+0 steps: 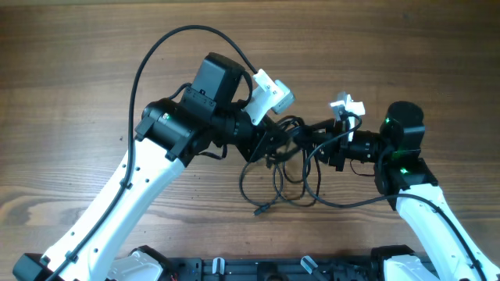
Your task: Untangle cables
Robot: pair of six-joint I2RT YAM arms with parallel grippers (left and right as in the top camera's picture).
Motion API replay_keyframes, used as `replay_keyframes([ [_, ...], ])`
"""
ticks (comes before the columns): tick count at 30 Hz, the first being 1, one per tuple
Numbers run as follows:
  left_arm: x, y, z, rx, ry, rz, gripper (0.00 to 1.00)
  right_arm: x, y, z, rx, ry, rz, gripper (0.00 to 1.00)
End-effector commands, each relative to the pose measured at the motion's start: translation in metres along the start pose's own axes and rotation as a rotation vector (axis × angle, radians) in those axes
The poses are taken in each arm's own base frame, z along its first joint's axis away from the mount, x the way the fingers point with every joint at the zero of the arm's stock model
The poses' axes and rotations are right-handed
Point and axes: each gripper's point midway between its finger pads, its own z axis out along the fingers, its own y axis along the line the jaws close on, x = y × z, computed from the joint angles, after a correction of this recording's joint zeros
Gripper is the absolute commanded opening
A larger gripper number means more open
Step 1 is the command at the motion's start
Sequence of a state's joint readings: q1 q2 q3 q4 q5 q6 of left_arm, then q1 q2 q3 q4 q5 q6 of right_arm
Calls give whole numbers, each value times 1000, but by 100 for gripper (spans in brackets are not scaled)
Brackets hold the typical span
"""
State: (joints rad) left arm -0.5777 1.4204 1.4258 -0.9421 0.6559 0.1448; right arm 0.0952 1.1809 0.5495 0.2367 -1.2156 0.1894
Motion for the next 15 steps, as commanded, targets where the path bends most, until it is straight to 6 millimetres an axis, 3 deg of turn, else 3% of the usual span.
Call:
replay_keyframes([
  [1,-5,-8,-10,-4,-30,35,43,-1,1,-1,-13,-1,-6,4],
  [3,-5,-8,-10,-3,-30,35,48,-1,1,-1,-12,-1,-6,4],
  [4,-5,-8,-10,-4,-30,34,58,-2,1,-1,-12,-1,-6,4],
  [7,-5,-8,-10,-4,-30,34,100,-2,-1,-1,0,-3,15,4],
  [10,-2,-7,-10,-11,-19,23,100,-6,-20,-2,106,-31,127,4],
  [15,10,27,-14,-212,12,-210,100,-11,-48,-7,265,-94,281,4],
])
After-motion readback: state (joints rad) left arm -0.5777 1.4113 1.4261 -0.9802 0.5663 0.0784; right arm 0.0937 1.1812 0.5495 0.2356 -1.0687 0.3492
